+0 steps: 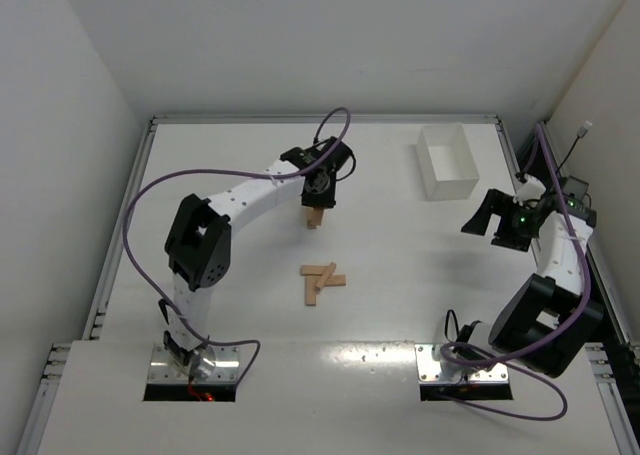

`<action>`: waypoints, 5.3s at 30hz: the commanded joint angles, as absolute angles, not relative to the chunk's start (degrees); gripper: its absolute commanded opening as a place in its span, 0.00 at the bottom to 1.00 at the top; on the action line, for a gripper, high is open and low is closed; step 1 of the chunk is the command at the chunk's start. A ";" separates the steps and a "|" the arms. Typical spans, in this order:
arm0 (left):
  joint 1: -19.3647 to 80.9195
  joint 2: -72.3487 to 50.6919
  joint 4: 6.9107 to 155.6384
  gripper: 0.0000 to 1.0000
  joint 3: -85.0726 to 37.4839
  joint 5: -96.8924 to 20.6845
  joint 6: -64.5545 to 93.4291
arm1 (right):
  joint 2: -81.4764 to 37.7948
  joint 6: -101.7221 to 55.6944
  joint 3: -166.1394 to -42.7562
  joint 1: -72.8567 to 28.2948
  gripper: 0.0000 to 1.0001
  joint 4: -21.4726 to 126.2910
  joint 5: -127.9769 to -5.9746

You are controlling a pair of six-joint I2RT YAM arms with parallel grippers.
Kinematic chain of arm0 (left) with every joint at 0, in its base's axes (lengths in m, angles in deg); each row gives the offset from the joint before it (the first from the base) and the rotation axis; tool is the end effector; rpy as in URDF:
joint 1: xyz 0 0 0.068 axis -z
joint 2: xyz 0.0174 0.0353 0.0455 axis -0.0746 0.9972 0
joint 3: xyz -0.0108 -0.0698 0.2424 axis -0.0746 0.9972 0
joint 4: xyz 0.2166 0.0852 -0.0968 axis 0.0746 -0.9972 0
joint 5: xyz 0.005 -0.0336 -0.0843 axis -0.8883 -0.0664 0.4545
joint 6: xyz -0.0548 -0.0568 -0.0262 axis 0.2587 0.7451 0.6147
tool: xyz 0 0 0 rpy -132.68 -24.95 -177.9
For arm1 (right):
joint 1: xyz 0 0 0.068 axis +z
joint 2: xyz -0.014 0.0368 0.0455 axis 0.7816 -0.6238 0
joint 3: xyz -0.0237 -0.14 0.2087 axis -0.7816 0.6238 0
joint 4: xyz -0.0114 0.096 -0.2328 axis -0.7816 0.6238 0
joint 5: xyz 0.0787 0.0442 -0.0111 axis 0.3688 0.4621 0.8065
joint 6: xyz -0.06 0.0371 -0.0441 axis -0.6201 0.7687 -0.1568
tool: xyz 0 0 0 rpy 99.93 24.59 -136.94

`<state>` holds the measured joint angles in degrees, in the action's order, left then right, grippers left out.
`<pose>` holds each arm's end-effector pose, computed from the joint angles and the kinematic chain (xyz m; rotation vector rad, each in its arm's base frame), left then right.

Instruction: Build the wood block tower

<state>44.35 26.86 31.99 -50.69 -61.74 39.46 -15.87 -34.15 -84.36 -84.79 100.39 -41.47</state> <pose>0.3392 -0.2602 0.2121 -0.0112 2.5837 -0.1378 0.2300 -0.1040 0.2009 0.4972 2.5011 0.5581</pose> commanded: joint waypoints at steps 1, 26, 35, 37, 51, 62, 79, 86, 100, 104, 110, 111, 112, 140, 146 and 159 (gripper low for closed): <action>43.39 29.25 30.39 0.00 -55.42 -65.78 41.88 | -14.41 -33.26 -83.92 -85.25 0.95 99.19 -39.46; 41.10 37.51 28.81 0.00 -62.63 -70.27 43.99 | -15.99 -33.26 -83.92 -86.30 0.95 98.66 -39.46; 40.58 38.56 28.81 0.00 -63.25 -69.66 45.04 | -17.04 -33.26 -83.92 -86.30 0.95 98.66 -39.46; 40.05 38.57 28.28 0.00 -63.25 -69.66 45.65 | -17.05 -32.73 -83.92 -86.30 0.95 98.66 -39.46; 40.05 39.71 28.28 0.00 -62.72 -70.18 46.72 | -18.10 -32.73 -83.92 -86.30 0.95 98.13 -39.46; 40.05 40.86 28.28 0.00 -62.72 -69.66 46.72 | -18.63 -32.73 -83.92 -86.30 0.95 98.13 -39.46; 40.05 41.91 29.34 0.81 -62.19 -68.43 45.05 | -20.21 -32.73 -83.92 -86.83 0.95 98.13 -39.46; 41.98 37.26 30.48 0.81 -62.72 -67.63 42.76 | -20.21 -32.73 -83.92 -86.21 0.95 98.13 -39.46; 42.60 33.38 31.01 0.51 -55.25 -68.77 44.34 | -20.13 -32.73 -84.45 -85.69 0.95 98.13 -38.32; 42.60 33.38 31.01 0.56 -54.19 -69.30 44.34 | -19.60 -32.73 -84.45 -85.69 0.95 98.13 -38.32; 42.60 34.00 31.01 0.52 -54.19 -67.99 44.34 | -19.60 -32.73 -84.45 -85.69 0.95 98.13 -38.32; 42.60 34.61 31.01 0.50 -54.19 -67.99 44.34 | -19.60 -32.73 -84.45 -85.69 0.95 98.13 -38.32; 42.60 34.62 31.01 0.50 -54.19 -67.99 44.34 | -19.60 -33.25 -84.45 -85.69 0.95 98.13 -38.32; 42.60 38.13 31.01 0.35 -54.72 -66.40 44.34 | -20.65 -33.26 -84.45 -85.69 0.95 98.66 -38.85; 42.60 38.13 31.01 0.63 -55.24 -66.40 44.34 | -20.65 -33.26 -84.45 -85.69 0.95 98.66 -38.85; 40.66 41.56 31.53 0.69 -62.62 -66.40 41.53 | -20.13 -33.78 -84.45 -85.69 0.95 98.66 -38.85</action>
<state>41.64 40.55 31.05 -59.87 -66.64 42.32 -20.68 -32.88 -83.84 -86.04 99.87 -40.07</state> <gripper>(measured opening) 0.693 0.949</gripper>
